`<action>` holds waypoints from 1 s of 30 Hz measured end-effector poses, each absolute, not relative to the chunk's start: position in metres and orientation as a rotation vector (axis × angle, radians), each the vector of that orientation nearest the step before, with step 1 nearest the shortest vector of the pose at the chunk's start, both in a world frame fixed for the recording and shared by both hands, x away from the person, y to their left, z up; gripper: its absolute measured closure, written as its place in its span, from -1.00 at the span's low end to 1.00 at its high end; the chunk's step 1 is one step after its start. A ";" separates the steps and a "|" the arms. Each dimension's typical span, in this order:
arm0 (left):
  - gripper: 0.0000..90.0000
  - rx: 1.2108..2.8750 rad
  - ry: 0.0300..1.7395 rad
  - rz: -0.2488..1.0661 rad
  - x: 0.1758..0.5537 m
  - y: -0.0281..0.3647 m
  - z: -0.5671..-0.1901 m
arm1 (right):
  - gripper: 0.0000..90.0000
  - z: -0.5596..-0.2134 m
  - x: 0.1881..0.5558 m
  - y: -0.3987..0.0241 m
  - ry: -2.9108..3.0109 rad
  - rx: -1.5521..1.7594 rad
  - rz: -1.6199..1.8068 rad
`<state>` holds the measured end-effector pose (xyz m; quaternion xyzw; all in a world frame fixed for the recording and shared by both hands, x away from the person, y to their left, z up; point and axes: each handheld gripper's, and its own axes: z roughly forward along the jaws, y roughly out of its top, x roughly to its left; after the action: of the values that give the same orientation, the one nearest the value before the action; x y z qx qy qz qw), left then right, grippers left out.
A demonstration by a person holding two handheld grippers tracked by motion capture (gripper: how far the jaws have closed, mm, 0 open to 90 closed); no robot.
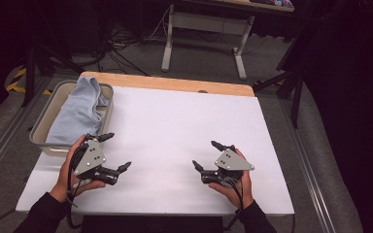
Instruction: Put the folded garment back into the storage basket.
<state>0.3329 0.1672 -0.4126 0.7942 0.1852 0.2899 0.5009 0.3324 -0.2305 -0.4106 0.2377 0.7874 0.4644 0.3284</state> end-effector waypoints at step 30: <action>-0.91 1.958 0.550 0.641 0.322 0.184 -0.452 | -0.70 -0.427 0.328 -0.235 2.062 0.599 1.214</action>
<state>0.3215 0.1836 -0.4523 0.8037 0.2258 0.2632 0.4835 0.3276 -0.2354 -0.4269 0.2292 0.7889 0.4643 0.3310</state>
